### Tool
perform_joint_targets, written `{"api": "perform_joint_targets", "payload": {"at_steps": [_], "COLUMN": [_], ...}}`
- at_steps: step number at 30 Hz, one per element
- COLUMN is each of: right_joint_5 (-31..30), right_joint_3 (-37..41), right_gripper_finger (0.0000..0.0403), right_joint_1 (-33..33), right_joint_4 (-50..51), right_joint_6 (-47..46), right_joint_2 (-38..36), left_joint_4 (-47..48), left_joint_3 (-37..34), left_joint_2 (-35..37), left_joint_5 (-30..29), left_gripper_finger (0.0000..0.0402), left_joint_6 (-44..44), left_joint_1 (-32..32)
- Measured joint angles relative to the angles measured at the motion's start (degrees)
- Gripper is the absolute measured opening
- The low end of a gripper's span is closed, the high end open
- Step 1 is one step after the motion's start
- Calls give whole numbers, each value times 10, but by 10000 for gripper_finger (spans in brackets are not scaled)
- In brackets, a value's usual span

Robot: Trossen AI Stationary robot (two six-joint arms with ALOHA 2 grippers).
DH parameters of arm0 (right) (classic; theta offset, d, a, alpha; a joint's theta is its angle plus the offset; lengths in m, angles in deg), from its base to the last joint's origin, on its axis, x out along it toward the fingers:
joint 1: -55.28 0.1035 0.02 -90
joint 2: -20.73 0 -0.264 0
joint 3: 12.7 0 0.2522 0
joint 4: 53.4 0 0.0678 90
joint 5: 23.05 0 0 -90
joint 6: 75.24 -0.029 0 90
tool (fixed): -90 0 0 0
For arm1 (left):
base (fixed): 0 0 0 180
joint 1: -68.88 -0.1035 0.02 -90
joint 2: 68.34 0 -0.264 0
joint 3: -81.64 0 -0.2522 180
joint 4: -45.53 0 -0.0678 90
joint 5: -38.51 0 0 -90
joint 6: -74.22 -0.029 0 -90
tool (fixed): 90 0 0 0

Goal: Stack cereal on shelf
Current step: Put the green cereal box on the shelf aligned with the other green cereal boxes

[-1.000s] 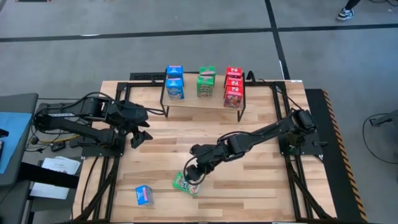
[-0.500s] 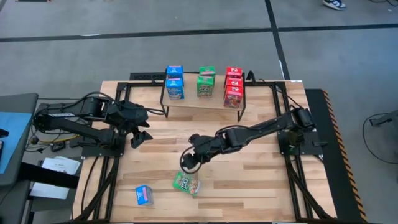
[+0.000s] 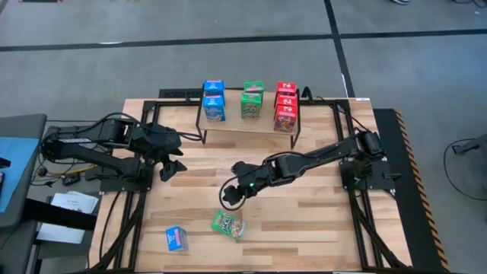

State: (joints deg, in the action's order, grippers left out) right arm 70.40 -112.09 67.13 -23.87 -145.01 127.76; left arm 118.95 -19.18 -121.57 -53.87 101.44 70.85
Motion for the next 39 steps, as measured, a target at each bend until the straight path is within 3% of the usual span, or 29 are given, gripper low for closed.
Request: {"api": "perform_joint_targets", "payload": {"at_steps": [7,13,15,28,39], "right_joint_5": [13,10,8,24,-31], "right_joint_3": [0,0,0,0,-2], "right_gripper_finger": [278,376,393,397,399], "right_joint_1": [17,36,40,78,83], "right_joint_4": [11,45,47,23,42], "right_joint_6": [77,88,91,133,177], "right_joint_2": [0,1,9,77,90], "left_joint_4": [0,0,0,0,0], "left_joint_3": [0,0,0,0,0], "left_joint_2": [0,0,0,0,0], "left_joint_5": [0,0,0,0,0], "left_gripper_finger": [304,304,304,304,304], "left_joint_6": [0,0,0,0,0], "left_joint_1": [0,0,0,0,0]}}
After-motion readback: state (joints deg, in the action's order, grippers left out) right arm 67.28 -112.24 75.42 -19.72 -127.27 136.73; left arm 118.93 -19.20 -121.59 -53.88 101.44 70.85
